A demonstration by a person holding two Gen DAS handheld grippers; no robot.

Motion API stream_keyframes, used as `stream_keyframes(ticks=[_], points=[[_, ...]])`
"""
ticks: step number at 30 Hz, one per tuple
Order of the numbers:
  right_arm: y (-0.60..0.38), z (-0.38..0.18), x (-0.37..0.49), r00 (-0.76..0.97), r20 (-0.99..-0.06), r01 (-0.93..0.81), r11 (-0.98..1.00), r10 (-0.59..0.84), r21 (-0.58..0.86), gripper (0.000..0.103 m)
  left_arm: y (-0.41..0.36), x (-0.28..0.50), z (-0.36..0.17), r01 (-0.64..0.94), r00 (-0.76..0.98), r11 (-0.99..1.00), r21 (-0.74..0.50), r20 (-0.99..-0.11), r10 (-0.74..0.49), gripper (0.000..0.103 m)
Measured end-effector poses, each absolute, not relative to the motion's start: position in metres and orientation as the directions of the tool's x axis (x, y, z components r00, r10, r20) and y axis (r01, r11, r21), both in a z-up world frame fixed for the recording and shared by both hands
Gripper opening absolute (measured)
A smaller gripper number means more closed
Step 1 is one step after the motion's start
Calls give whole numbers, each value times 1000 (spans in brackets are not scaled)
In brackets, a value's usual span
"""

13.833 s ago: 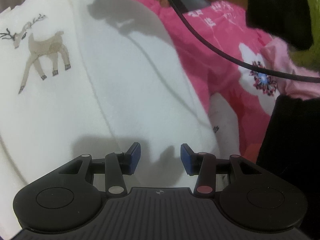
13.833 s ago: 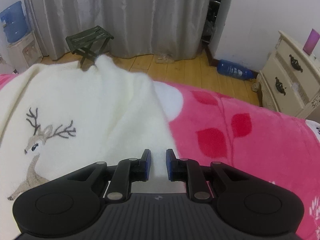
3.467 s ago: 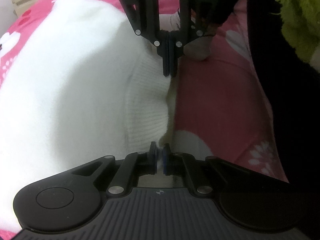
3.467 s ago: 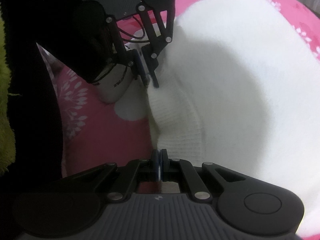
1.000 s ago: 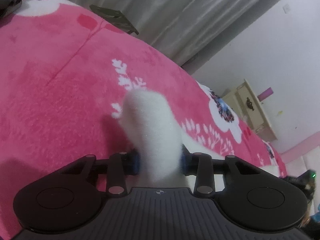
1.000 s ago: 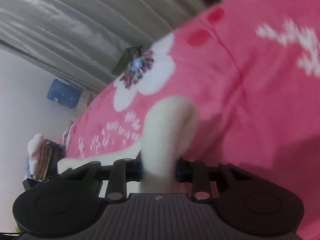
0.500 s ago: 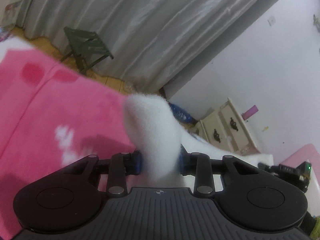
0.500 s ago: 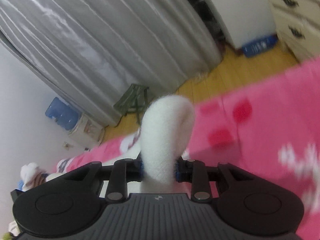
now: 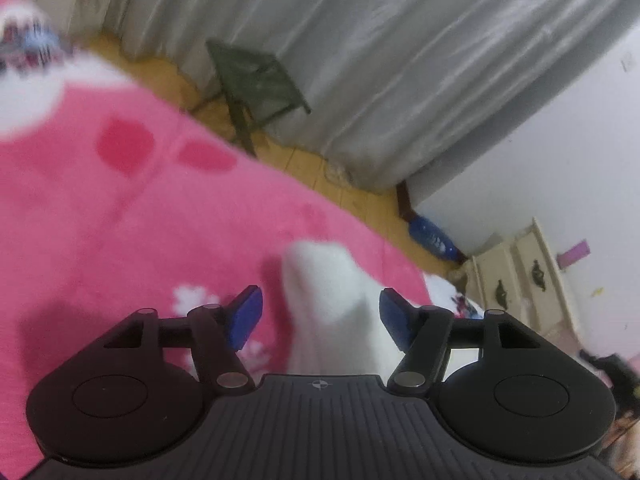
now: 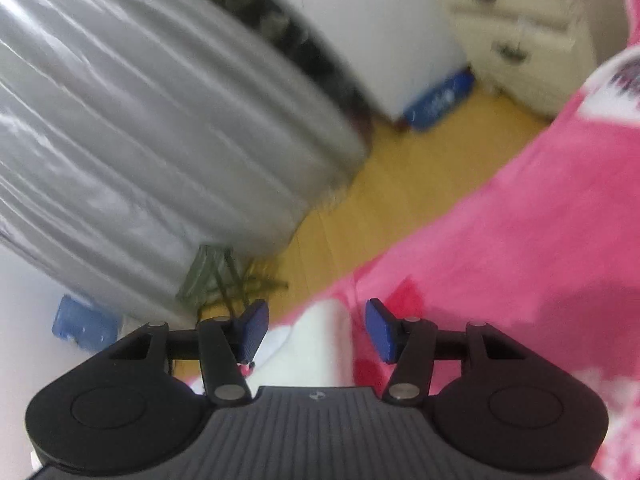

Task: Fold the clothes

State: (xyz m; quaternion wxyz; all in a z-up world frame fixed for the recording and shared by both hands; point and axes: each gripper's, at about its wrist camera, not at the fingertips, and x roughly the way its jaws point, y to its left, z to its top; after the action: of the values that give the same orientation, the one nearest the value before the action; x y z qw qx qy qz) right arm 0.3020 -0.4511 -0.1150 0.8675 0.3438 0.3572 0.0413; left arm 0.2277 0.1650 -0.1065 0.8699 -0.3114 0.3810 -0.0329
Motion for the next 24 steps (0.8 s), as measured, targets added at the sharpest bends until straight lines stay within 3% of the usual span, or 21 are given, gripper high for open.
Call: stream_keyframes(ticks=[3, 7, 9, 10, 13, 18, 24], points=[[-429, -91, 263, 721, -606, 67, 837, 336, 543, 49, 149, 203, -82, -91, 685, 838, -539, -644, -340, 65], [-370, -82, 216, 699, -646, -88, 933, 308, 349, 48, 83, 166, -65, 119, 624, 906, -407, -679, -387, 65], [-343, -93, 203, 673, -681, -140, 954, 289, 267, 48, 46, 146, -71, 242, 610, 929, -281, -701, -371, 66], [-332, -101, 199, 655, -700, -153, 957, 284, 245, 48, 30, 137, -78, 288, 606, 934, -214, -715, -350, 71], [-315, -150, 190, 558, -806, -155, 979, 198, 133, 46, 16, 125, -113, 323, 617, 944, -70, -741, -266, 74], [-338, -170, 172, 592, -764, -94, 963, 257, 251, 49, 36, 121, -118, 318, 622, 939, -134, -717, -313, 74], [-318, -132, 168, 620, -759, -145, 980, 198, 138, 40, 41, 109, -97, 276, 660, 949, -152, -688, -302, 73]])
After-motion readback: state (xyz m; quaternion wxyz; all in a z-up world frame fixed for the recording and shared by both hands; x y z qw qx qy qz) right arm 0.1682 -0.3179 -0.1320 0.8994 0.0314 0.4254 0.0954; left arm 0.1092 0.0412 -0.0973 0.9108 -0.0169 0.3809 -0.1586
